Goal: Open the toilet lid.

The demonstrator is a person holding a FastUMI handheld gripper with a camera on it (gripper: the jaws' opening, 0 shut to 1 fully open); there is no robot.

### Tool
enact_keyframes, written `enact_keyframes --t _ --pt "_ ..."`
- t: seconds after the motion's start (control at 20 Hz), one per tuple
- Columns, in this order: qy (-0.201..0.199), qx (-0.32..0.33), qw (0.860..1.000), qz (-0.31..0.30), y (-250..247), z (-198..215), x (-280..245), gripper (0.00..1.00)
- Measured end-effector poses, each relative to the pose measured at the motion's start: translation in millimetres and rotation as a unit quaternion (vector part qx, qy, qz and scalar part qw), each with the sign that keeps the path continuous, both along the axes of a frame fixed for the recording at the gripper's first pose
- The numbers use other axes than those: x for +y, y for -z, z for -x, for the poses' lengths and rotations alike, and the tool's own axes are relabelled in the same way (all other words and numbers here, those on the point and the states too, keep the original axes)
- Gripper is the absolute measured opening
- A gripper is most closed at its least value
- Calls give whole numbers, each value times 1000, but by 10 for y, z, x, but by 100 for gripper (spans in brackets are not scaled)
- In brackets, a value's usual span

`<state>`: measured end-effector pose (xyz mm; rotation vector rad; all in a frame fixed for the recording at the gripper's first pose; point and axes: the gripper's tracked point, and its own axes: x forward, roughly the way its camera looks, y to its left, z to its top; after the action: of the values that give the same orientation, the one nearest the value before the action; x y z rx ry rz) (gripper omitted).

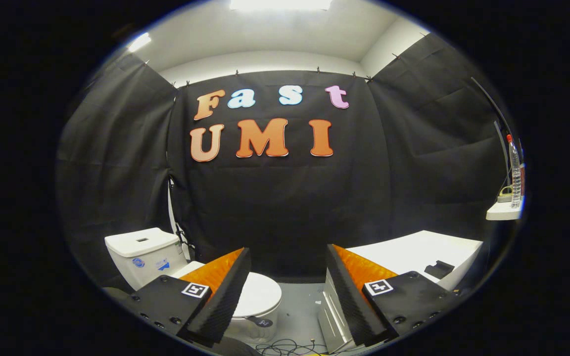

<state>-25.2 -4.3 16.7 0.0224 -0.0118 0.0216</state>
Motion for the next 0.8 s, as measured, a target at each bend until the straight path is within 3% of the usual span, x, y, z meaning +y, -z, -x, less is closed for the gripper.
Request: enact_keyframes --t 0.25,0.4,0.5,0.65,0.8 --pt "-4 -42 998 46 -220 -133 87 98" --pt "-26 -55 995 81 -323 -337 334 98" --pt "-51 -57 995 66 -515 -575 557 98" --pt "-49 -90 993 58 -884 -995 595 98" --pt "-52 -91 994 41 -1014 -1053 665 98"
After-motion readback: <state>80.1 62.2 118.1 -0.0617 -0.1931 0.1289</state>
